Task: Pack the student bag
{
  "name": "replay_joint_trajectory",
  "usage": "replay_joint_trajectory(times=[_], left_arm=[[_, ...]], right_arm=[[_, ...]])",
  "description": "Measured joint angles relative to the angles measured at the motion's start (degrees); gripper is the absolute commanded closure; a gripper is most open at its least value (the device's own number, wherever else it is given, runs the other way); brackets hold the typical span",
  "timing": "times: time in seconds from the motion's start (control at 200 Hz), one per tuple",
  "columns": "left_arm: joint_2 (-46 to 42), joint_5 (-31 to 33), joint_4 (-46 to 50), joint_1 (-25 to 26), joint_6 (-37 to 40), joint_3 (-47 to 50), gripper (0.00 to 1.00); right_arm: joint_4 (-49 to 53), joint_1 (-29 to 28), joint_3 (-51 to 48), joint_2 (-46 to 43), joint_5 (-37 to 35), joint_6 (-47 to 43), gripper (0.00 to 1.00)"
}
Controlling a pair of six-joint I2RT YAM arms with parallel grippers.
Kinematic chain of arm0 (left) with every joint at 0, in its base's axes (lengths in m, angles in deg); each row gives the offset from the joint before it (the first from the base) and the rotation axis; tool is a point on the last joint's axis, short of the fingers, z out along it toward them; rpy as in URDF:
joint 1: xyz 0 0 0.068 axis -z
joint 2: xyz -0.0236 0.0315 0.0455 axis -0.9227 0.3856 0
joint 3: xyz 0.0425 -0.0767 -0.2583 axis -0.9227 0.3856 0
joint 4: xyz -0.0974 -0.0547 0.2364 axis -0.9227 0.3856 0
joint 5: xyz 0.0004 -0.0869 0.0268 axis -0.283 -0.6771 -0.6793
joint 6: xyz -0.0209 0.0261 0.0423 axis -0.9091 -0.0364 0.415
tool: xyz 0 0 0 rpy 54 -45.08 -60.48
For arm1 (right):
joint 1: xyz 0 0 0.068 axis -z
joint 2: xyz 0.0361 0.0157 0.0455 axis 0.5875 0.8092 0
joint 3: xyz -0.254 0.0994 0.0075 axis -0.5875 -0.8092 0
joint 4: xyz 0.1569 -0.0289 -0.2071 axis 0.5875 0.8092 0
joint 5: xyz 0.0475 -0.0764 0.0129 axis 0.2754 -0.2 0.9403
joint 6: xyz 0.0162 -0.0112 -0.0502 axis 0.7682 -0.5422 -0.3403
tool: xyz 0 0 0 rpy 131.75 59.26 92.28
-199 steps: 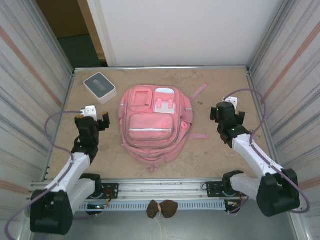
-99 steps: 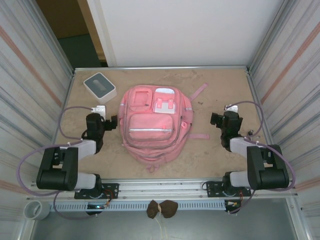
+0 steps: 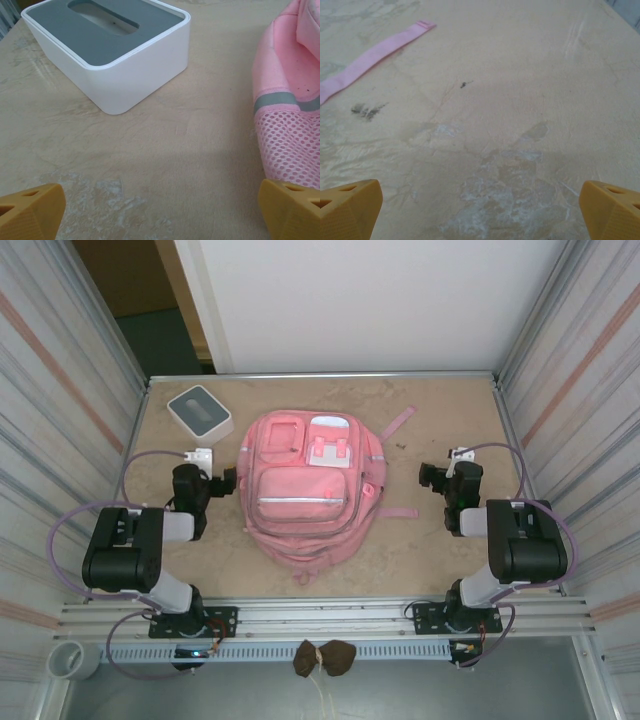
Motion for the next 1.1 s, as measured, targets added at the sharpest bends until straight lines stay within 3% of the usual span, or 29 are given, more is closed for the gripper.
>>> replay_joint_trajectory(times=[1.102], left_arm=[[0.0,-0.09,-0.02,0.0,0.0,-0.04,0.01]], right_arm=[[-0.07,0.0,0.0,0.0,0.68,0.02,0.01]])
